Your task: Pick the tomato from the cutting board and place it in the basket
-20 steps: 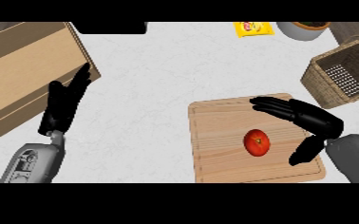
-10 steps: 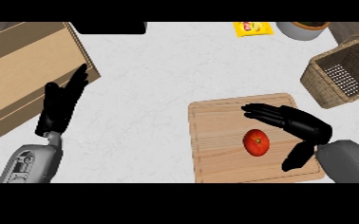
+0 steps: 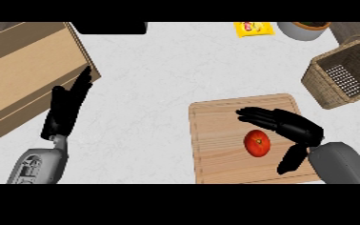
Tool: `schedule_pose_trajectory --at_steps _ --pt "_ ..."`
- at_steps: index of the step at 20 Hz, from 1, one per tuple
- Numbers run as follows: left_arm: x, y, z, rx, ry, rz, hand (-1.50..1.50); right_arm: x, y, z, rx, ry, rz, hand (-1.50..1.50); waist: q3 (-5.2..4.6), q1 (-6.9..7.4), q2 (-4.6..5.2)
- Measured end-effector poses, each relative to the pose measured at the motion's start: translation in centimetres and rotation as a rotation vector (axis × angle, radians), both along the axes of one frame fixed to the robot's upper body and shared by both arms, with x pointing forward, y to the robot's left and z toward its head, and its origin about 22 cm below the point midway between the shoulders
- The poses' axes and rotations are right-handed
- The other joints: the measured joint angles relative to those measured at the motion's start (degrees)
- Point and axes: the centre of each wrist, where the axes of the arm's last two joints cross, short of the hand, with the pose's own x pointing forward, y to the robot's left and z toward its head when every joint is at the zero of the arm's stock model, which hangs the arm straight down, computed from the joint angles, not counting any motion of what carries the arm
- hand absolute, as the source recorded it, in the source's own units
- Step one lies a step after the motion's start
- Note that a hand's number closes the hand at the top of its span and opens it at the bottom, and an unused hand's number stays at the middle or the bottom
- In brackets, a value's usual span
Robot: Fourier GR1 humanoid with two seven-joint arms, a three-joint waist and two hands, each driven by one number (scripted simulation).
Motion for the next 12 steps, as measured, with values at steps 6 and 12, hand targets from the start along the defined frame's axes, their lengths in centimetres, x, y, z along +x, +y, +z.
schedule_pose_trajectory --at_steps 6,12 --pt "0.2 0.1 0.0 -0.001 -0.001 0.001 0.00 -0.2 0.3 -1.3 -0.005 0.010 -0.006 -1.50 0.00 0.00 0.02" --pt "0.5 0.0 0.2 0.000 -0.002 -0.001 0.00 0.6 1.3 -1.8 -0.028 -0.056 0.035 1.50 -0.20 -0.01 -0.04"
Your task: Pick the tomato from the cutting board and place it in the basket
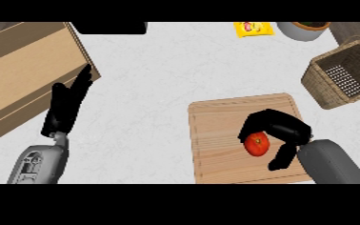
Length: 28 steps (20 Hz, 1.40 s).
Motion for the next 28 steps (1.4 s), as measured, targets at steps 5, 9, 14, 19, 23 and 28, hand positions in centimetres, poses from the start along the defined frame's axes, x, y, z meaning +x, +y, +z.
schedule_pose_trajectory --at_steps 5,9,14,19,23,28 --pt "0.0 -0.6 0.1 -0.006 0.004 -0.002 0.00 0.2 0.1 0.0 0.007 -0.093 0.020 1.50 -0.28 -0.10 -0.18" --pt "0.0 -0.1 0.4 -0.003 0.006 0.006 0.00 0.4 0.9 0.6 -0.062 -0.150 -0.010 1.50 -0.40 -0.34 -0.30" --pt "-0.2 0.7 0.3 0.005 0.014 0.020 0.00 1.9 0.3 3.7 -0.361 -0.213 -0.278 1.50 -0.29 -1.27 -0.78" --pt "-0.1 0.8 0.4 0.003 0.009 0.029 0.00 2.2 3.6 8.2 -0.513 -0.314 -0.446 1.50 -0.11 -1.65 -0.79" --pt "-0.6 0.9 -0.3 0.000 0.013 0.028 0.00 0.6 6.3 11.1 -0.406 -0.261 -0.545 1.50 0.00 -1.78 -0.69" --pt "-0.7 1.4 -0.1 -0.004 0.017 0.029 0.00 -1.4 8.0 16.4 -0.173 -0.205 -0.613 1.50 0.06 -2.15 -0.81"
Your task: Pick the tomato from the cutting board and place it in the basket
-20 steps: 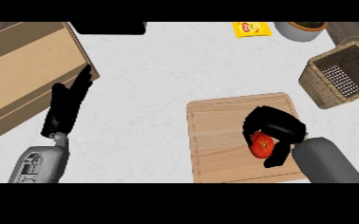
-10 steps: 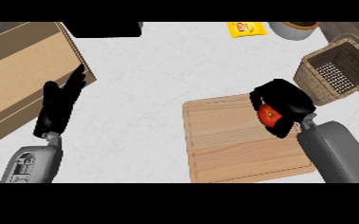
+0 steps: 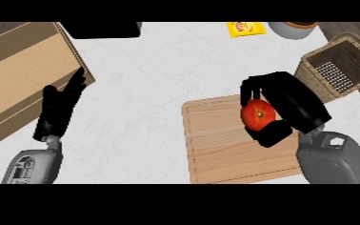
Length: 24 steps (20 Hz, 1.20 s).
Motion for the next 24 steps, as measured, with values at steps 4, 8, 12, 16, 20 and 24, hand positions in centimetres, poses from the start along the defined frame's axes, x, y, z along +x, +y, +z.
schedule_pose_trajectory --at_steps 4,8,12,16,20,24 --pt "0.1 0.0 0.0 0.000 -0.001 0.008 0.00 -1.5 0.4 4.5 0.212 -0.043 -0.043 1.50 0.00 -0.19 -0.09" --pt "0.2 -0.1 -0.1 -0.003 -0.001 0.002 0.00 -2.9 0.1 9.7 0.338 -0.107 -0.100 1.50 -0.02 0.26 0.02" --pt "0.6 -0.5 0.1 0.000 -0.003 -0.001 0.00 -3.8 -0.8 14.9 0.402 -0.165 -0.148 1.50 0.00 0.57 0.08" --pt "0.5 -0.4 -0.1 0.000 -0.005 -0.008 0.00 -3.6 -2.0 19.6 0.473 -0.215 -0.168 1.50 0.00 1.00 0.15" --pt "0.7 -0.4 0.3 0.005 -0.006 -0.014 0.00 -2.8 -3.0 24.1 0.499 -0.251 -0.202 1.50 0.01 1.40 0.28" --pt "0.6 -1.0 0.1 0.004 -0.010 -0.022 0.00 -2.0 -4.4 27.4 0.405 -0.284 -0.277 1.50 -0.01 1.81 0.53"
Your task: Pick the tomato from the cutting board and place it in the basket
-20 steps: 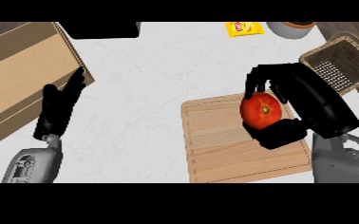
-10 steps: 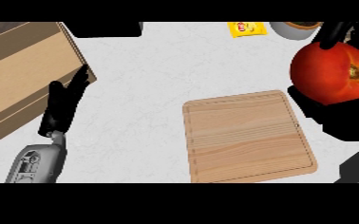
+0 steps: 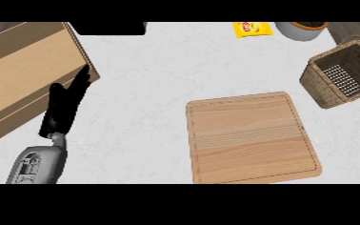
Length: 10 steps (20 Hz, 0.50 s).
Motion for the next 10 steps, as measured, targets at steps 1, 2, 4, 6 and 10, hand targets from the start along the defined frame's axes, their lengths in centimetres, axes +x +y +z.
schedule_pose_trajectory --at_steps 1,2,4,6,10 --pt "0.1 0.1 0.2 0.000 -0.002 0.000 0.00 0.2 -0.5 0.5 -0.044 0.005 -0.031 1.50 0.00 0.07 0.10" --pt "0.2 -0.1 0.1 -0.002 -0.004 -0.002 0.00 0.4 -0.7 0.9 -0.088 0.012 -0.062 1.50 0.00 0.12 0.22" --pt "0.4 -0.3 0.5 -0.005 -0.003 -0.007 0.00 0.7 -1.4 1.6 -0.176 0.025 -0.135 1.50 0.02 0.32 0.37" --pt "0.6 -0.4 0.6 -0.007 -0.005 -0.010 0.00 1.2 -2.4 2.0 -0.259 0.058 -0.202 1.50 0.03 0.51 0.54" --pt "0.6 -0.9 0.3 -0.009 -0.006 -0.019 0.00 2.6 -5.5 2.5 -0.350 0.130 -0.299 1.50 0.08 0.90 0.71"
